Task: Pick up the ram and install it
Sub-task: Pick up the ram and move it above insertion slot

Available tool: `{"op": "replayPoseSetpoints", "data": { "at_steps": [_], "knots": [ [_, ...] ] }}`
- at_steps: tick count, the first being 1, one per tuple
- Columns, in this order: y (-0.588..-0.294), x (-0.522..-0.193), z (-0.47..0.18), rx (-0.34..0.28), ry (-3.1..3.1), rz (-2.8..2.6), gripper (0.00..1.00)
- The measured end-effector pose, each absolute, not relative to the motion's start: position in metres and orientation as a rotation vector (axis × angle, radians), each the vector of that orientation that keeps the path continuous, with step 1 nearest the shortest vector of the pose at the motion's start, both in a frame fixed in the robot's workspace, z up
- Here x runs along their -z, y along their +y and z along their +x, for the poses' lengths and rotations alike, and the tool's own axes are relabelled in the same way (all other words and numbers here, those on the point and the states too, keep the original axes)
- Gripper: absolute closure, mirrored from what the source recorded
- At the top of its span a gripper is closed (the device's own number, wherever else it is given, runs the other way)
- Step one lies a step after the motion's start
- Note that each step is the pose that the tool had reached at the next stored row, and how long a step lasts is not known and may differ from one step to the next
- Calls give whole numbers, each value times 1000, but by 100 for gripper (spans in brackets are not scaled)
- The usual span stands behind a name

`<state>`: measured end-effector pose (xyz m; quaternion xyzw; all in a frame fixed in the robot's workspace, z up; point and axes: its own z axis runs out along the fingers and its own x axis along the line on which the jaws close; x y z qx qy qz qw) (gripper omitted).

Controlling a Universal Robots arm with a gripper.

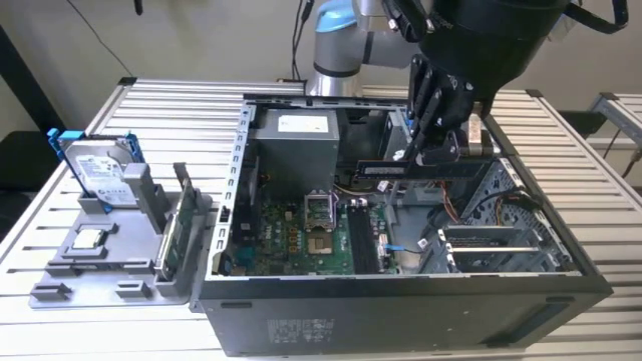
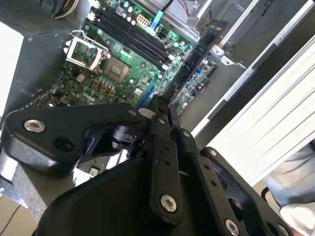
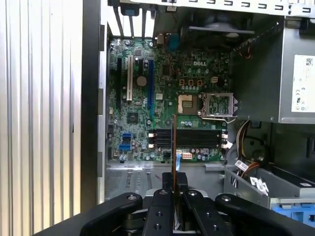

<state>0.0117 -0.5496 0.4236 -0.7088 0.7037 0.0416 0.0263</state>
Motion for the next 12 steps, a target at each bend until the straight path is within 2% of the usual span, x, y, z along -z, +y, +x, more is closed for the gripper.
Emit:
{"op": "replayPoseSetpoints", "data": {
  "at_steps": [12],
  "knots": [
    [-546,-424,14,-129,2175,-2190,86]
  ]
}}
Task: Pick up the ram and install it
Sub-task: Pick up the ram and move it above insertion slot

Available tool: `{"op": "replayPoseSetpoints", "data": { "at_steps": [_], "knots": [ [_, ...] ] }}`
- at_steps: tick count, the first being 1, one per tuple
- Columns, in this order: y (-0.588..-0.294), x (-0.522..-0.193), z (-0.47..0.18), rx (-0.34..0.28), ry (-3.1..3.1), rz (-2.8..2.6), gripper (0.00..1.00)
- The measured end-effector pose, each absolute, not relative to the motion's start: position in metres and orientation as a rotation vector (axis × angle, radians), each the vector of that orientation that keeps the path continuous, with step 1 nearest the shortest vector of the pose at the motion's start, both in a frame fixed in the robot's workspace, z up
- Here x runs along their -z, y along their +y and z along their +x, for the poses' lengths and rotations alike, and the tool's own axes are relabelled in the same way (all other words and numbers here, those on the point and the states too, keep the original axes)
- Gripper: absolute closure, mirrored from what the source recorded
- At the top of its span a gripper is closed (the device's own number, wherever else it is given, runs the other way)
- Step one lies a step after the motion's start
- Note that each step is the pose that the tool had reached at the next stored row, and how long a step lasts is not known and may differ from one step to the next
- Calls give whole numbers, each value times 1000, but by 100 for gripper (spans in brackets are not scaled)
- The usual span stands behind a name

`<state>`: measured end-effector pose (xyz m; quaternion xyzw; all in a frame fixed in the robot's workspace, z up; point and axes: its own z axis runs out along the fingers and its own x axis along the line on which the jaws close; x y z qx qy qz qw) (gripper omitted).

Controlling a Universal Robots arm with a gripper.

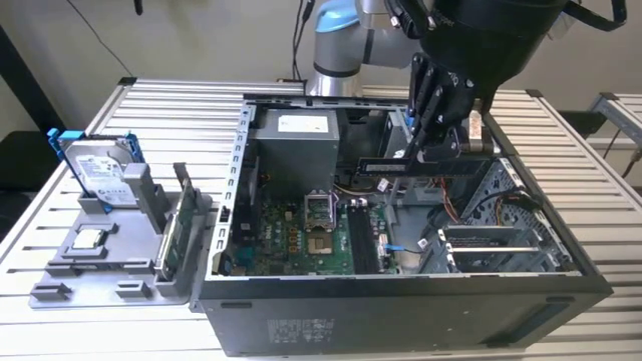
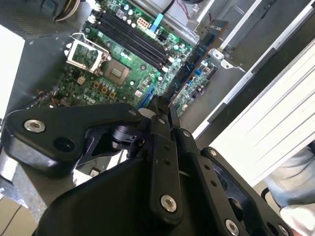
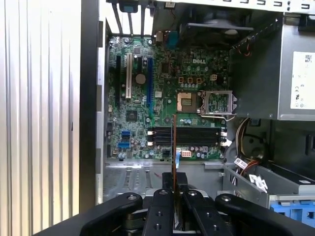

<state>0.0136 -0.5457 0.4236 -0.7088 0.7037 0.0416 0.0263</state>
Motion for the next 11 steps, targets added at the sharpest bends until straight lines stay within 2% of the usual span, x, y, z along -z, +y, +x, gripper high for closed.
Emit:
{"op": "replayPoseSetpoints", "data": {
  "at_steps": [11],
  "knots": [
    [-529,-423,10,-128,2177,-2187,86]
  ]
}}
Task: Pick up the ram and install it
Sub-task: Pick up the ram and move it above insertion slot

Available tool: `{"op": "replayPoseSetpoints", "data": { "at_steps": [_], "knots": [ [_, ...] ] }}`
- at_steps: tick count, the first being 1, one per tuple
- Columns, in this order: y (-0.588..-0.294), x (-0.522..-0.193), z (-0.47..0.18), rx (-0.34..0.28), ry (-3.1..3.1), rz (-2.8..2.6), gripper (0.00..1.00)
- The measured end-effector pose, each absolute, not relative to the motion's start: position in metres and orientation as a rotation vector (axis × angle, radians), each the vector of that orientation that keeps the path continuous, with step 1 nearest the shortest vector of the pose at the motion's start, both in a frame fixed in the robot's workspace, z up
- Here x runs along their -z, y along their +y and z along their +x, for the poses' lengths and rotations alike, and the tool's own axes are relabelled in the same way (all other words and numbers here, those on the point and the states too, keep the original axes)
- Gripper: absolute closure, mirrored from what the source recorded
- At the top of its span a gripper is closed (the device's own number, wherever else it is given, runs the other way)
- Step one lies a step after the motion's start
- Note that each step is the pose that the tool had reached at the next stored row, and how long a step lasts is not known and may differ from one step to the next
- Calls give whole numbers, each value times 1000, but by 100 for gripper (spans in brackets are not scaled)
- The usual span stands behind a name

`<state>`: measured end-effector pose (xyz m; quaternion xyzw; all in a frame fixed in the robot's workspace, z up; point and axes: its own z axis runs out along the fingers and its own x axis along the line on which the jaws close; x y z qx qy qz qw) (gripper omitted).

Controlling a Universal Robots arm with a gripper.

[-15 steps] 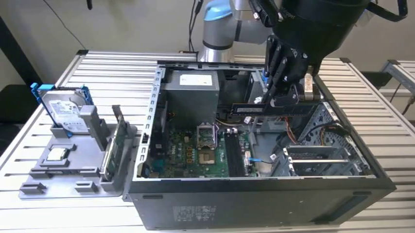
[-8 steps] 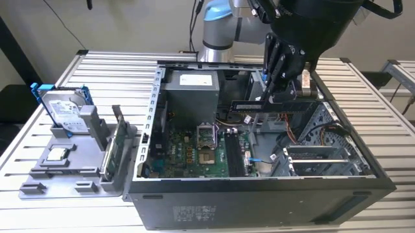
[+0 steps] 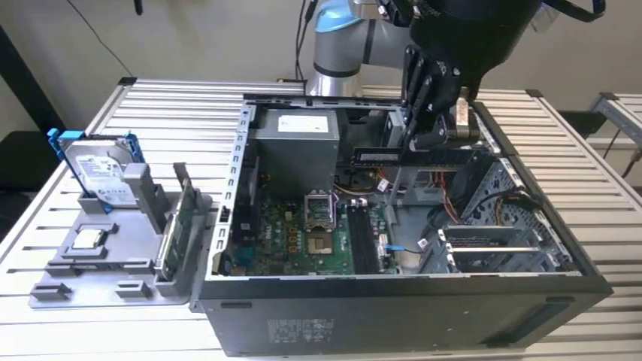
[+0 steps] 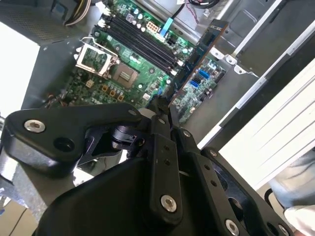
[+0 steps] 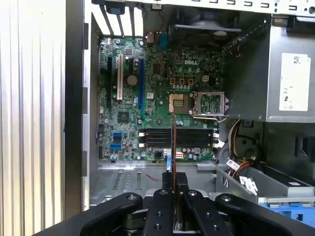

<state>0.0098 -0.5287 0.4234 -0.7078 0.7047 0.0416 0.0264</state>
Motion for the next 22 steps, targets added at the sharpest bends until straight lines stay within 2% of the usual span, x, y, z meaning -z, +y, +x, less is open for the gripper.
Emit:
{"op": "replayPoseSetpoints", "data": {
  "at_steps": [22],
  "knots": [
    [-491,-423,6,-128,2180,-2184,86]
  ]
}}
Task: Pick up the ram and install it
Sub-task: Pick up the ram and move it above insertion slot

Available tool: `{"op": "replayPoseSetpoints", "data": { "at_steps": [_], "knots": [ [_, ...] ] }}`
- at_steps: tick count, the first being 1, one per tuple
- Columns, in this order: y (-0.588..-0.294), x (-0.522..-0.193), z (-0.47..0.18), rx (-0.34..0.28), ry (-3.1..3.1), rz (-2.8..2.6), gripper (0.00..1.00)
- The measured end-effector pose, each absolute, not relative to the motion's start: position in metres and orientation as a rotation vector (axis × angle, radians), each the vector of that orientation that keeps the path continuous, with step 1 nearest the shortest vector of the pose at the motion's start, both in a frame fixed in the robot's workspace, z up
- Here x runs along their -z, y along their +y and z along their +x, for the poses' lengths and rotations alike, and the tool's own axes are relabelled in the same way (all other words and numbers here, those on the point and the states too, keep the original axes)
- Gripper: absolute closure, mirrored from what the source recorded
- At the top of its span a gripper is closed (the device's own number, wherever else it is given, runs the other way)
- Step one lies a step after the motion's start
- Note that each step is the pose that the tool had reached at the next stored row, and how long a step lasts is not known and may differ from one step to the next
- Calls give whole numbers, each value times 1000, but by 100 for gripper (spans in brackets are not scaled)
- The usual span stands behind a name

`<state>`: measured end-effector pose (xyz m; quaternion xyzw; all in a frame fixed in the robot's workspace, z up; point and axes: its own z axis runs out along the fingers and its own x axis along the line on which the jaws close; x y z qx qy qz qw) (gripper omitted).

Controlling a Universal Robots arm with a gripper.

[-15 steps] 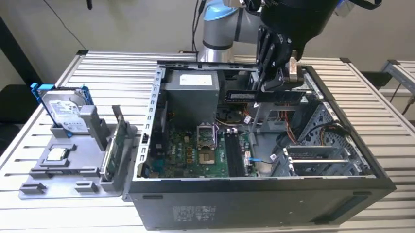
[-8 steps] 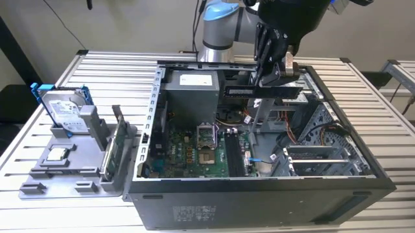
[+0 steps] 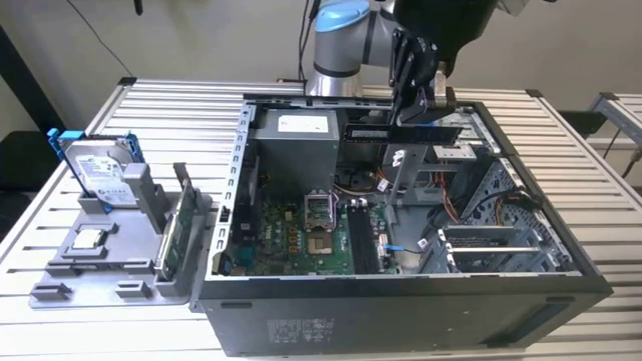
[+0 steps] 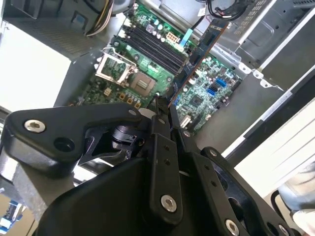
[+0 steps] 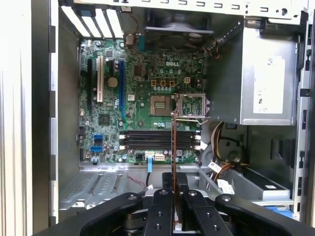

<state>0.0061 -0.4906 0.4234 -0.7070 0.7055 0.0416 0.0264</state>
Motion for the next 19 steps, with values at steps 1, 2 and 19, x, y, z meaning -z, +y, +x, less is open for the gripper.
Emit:
{"op": "replayPoseSetpoints", "data": {
  "at_steps": [1,2,19],
  "knots": [
    [-489,-423,6,-128,2180,-2184,86],
    [-487,-423,6,-128,2180,-2184,86],
    [-457,-423,3,-128,2180,-2184,86]
  ]
}}
